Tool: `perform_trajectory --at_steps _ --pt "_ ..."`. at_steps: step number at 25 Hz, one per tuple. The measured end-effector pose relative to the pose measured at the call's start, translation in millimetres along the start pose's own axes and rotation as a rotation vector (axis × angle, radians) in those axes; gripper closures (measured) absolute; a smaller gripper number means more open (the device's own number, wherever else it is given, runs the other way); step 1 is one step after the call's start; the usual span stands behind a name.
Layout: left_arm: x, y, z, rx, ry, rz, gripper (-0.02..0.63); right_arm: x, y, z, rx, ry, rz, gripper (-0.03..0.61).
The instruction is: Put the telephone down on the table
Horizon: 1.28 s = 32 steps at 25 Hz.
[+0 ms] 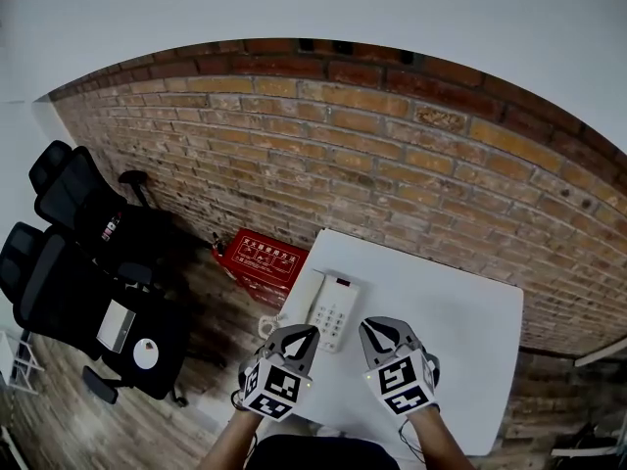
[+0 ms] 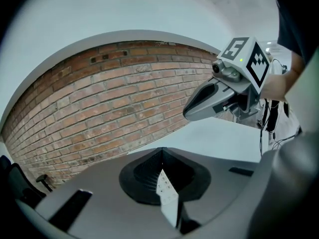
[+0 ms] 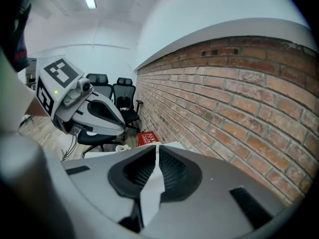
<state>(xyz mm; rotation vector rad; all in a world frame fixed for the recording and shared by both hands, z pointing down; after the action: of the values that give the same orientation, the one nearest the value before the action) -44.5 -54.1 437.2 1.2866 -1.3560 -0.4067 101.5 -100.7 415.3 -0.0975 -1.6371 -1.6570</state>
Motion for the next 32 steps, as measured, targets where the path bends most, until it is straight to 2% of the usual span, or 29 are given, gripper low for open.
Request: perform_trajectory --at_steps 5,8,16,24,32 --pt "-6.3 -5.8 -2.7 -0.001 -0.047 -0.013 0.606 -3.0 -2.5 1.8 -0.017 -0.021 -0.043 0.549" --pt "-13.3 -14.0 2.5 -0.026 -0.087 -0.049 0.606 -4.8 -7.6 1.2 -0.001 -0.017 -0.12 0.549" --pt "-32.3 -32.4 14.7 -0.111 -0.151 -0.152 0.606 -27.0 -34.0 1.9 -0.006 0.066 -0.327 0.549" --pt "-57.1 -42.7 21.8 -0.161 -0.148 -0.294 0.606 -41.7 -49.7 18.5 0.01 0.105 -0.446 0.55" --pt "-94.0 -40.3 31.1 -0.185 -0.098 -0.368 0.606 -54.5 -69.7 54.8 0.017 0.16 -0.488 0.551"
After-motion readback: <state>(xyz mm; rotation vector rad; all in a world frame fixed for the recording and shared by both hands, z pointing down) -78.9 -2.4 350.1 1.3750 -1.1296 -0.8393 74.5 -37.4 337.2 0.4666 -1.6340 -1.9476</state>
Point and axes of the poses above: the fingertips, and each gripper's own axes: x forward along the fingers, z to its left, y out of its underside, the point moved 7 cm from there along -x, backward along the fingers, and after that the axes turned 6 degrees about -y, right-handed, at the moved point
